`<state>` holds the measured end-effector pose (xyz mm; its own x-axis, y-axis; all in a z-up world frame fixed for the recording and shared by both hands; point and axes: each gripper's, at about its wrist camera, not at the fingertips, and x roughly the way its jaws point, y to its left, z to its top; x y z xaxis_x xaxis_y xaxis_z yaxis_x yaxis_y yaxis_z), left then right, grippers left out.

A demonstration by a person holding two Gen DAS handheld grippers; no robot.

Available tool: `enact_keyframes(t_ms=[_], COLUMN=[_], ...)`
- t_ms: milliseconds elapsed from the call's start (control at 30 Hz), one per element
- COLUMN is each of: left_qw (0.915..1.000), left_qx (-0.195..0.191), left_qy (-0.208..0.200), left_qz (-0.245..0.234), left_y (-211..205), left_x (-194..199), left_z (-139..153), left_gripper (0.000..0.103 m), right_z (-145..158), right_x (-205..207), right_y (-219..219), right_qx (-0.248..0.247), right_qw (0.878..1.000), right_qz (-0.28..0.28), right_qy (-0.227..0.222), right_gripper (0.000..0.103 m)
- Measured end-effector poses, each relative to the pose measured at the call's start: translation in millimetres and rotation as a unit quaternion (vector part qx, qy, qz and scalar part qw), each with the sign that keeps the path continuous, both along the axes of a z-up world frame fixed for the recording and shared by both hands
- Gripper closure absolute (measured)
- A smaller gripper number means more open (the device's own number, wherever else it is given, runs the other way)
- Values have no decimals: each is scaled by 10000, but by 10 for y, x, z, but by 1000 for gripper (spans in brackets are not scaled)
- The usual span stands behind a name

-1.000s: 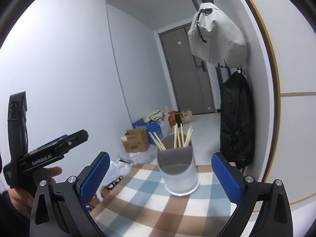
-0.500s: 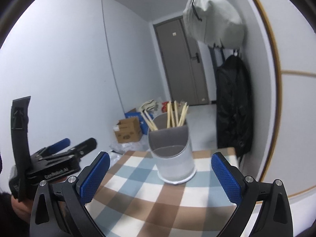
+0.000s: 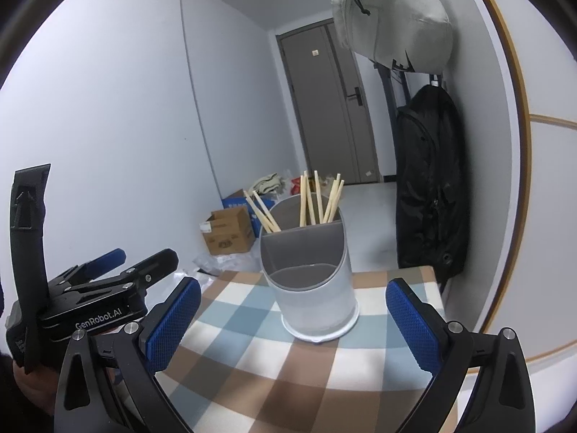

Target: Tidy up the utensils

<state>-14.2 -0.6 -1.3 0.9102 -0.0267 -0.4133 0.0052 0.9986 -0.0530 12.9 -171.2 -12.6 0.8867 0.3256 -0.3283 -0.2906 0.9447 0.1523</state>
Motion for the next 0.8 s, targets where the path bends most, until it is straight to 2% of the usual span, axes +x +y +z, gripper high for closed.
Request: enact_keyframes(t_ms=[800], left_qw=[9998], left_qx=[12], left_qy=[163], left_qz=[116], left_y=[-27], left_x=[53], left_z=[-30], left_gripper=[2], right_z=[8], right_x=[-35], right_y=[-48], right_qx=[119], right_qw=[9999], right_qz=[-11], right_qy=[90], right_gripper=[0])
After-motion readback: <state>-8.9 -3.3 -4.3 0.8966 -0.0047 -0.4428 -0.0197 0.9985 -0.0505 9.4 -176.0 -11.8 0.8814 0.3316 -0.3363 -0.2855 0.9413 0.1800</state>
